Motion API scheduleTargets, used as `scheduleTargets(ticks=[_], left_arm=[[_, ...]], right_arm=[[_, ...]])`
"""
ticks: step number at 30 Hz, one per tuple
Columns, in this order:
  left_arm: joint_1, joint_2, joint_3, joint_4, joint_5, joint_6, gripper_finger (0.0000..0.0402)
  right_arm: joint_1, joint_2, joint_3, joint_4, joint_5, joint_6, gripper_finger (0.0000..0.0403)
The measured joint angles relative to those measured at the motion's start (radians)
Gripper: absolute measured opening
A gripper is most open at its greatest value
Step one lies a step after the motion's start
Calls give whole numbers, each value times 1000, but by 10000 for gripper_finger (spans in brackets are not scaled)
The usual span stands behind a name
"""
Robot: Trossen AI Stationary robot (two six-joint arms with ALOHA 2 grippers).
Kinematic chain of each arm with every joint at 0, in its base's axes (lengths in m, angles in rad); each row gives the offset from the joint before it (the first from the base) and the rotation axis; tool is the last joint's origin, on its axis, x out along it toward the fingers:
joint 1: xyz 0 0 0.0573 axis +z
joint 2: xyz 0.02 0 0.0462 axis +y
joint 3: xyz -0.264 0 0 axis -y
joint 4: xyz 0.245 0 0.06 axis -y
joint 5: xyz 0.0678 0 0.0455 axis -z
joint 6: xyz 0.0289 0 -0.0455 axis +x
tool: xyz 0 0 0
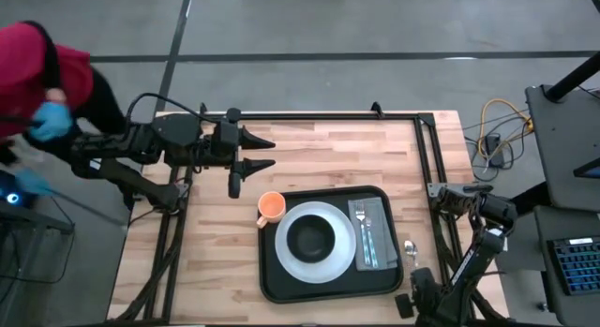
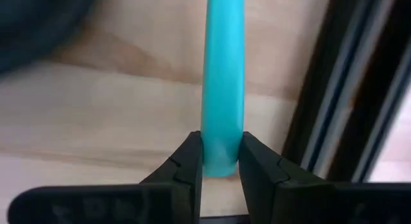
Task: Set up tray
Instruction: Put the blue spoon to the right of the white knife on the gray napkin
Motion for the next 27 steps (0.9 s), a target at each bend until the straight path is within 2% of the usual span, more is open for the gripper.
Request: scheduleTargets(ticks=[4, 7, 11, 15, 17, 21, 24, 27], left_arm=[[0, 0, 0, -19, 19, 0, 170], [0, 0, 0, -33, 27, 0, 170], [0, 0, -11, -60, 48, 0, 170], [8, 0, -30, -61, 178, -26, 170], [8, 0, -35, -53, 228, -24, 170], [8, 0, -50, -17, 317, -24, 170], [8, 0, -58, 46, 379, -23, 170], [8, 0, -68, 104, 423, -22, 170]], right_arm=[[-24, -21, 56, -140, 32, -4, 62], [-54, -49, 95, -217, 99, -22, 62], [-110, -97, 153, -279, 356, -87, 62], [-188, -181, 193, -286, 661, -217, 62], [-229, -221, 213, -277, 790, -318, 62], [-322, -306, 244, -182, 973, -615, 62], [-394, -365, 248, 2, 1054, -915, 62], [-470, -411, 248, 239, 1074, -1235, 62]])
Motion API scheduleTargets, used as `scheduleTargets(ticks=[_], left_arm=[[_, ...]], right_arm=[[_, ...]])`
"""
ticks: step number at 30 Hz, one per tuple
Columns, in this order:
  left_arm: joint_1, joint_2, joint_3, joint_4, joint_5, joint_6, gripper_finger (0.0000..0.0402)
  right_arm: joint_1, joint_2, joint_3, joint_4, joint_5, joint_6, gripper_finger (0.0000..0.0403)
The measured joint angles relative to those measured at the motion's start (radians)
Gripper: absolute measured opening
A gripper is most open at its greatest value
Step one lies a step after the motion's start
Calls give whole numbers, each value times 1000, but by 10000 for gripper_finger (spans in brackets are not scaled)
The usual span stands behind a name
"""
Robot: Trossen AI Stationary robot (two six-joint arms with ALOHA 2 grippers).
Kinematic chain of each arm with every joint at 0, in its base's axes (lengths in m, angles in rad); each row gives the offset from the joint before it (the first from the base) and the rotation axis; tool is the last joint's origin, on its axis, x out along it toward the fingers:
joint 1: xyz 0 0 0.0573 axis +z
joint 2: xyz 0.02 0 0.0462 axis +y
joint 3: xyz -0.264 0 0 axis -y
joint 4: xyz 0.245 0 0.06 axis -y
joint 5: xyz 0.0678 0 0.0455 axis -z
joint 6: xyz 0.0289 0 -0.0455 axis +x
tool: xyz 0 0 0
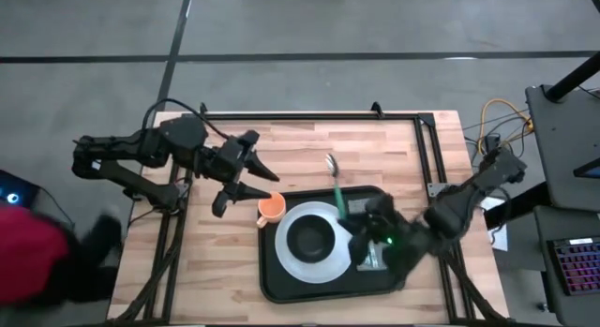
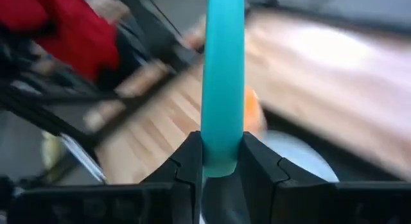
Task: Set up tray
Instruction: Put the blue spoon to the right of the white knife on the gray napkin
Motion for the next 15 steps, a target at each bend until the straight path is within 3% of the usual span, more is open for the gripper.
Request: scheduleTargets(ticks=[4, 7, 11, 15], left_arm=[[0, 0, -20, 33, 4, 0, 170], [0, 0, -45, 58, 7, -3, 170], [0, 0, -82, 178, 94, -20, 170], [0, 0, -103, 310, 160, -22, 170]], right_arm=[[-88, -31, -1, 374, -42, -445, 61], [-157, -35, 0, 628, -168, -682, 61], [-249, -25, 8, 764, -386, -756, 61], [-312, 12, 27, 763, -506, -760, 61]])
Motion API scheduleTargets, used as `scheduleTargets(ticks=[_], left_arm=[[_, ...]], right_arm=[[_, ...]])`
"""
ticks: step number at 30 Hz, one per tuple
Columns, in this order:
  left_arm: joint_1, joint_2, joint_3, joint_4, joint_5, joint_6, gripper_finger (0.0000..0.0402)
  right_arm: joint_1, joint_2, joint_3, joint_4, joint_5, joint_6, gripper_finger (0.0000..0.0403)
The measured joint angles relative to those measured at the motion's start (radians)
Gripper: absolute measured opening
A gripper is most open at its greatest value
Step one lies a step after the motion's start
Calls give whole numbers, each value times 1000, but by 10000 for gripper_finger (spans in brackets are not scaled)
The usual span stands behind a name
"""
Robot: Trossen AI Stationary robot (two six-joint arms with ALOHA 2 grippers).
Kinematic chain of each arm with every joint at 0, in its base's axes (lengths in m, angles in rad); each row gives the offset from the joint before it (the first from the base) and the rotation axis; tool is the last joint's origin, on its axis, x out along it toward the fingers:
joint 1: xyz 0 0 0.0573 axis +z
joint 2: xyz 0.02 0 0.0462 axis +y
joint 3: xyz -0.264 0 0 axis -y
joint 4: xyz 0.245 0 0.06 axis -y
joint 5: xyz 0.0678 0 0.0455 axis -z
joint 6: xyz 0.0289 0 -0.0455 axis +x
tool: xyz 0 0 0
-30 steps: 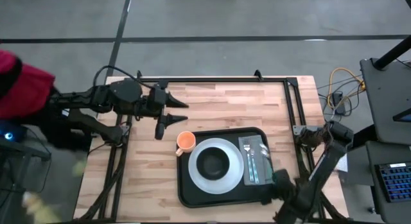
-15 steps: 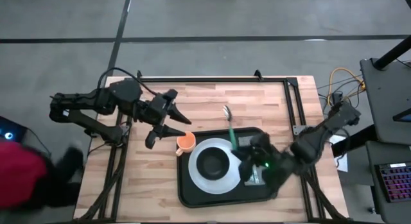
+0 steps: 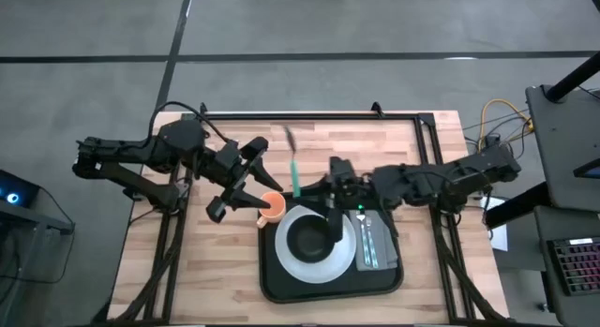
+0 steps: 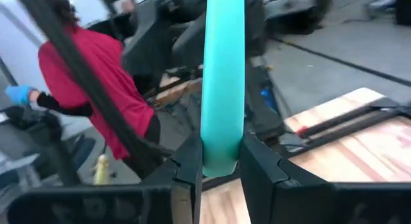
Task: Set up tray
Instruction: Put the blue spoon to the right of the white knife on the gray napkin
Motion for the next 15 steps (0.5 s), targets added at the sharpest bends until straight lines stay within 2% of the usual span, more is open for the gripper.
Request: scheduleTargets(ticks=[5, 12, 15], left_arm=[[13, 8, 5, 12, 4, 0, 170], [39, 25, -6, 31, 19, -1, 170], [40, 38, -6, 84, 86, -20, 170]], right_arm=[[-34, 56, 64, 61, -132, -48, 61], [-33, 141, 185, 39, -198, -126, 61], [-33, 159, 218, 32, -215, -146, 61]])
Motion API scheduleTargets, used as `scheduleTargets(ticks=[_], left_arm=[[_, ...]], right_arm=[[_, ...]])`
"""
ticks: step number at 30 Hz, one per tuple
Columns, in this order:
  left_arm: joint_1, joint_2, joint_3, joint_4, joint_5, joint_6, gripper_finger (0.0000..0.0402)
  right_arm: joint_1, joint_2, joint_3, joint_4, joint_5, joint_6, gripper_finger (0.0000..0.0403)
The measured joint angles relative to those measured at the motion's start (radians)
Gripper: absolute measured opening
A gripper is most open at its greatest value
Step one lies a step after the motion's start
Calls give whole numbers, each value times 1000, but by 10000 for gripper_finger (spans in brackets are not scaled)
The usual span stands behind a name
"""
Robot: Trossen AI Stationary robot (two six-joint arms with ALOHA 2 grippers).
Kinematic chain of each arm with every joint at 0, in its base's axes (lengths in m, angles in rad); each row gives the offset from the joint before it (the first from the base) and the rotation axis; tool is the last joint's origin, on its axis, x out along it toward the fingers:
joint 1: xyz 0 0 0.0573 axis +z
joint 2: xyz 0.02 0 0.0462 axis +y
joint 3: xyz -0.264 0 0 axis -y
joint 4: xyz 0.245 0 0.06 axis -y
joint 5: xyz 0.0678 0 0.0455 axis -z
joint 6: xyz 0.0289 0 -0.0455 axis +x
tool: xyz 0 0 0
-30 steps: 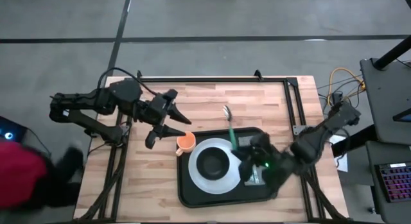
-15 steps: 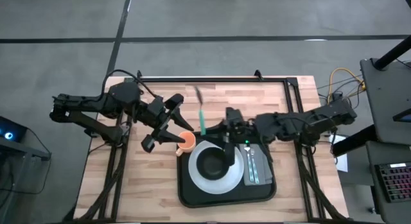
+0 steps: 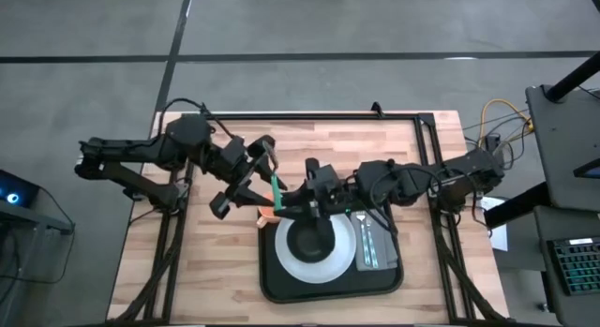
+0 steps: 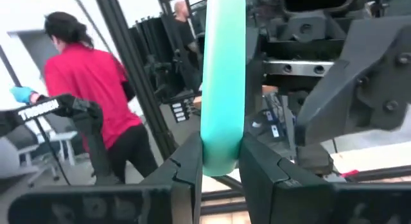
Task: Set up tray
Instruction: Put the blue spoon to the right of the white knife on the gray napkin
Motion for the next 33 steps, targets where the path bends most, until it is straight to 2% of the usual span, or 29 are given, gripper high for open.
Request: scheduleTargets(ticks=[12, 16, 20, 27, 30, 33], left_arm=[[1, 75, 0, 110, 234, -164, 170], [2, 74, 0, 109, 241, -174, 164], [2, 71, 0, 108, 244, -181, 140], [1, 62, 0, 110, 249, -163, 36], [1, 61, 10, 103, 230, -173, 36], [1, 61, 28, 99, 201, -181, 35]], right_arm=[[-3, 19, 20, -41, -38, -50, 61], [-3, 17, 20, -42, -37, -55, 61], [-4, 14, 20, -42, -33, -75, 61], [-6, 11, 20, -34, -30, -130, 61], [-6, 10, 20, -32, -17, -154, 63], [-10, 6, 21, -28, -8, -154, 99]])
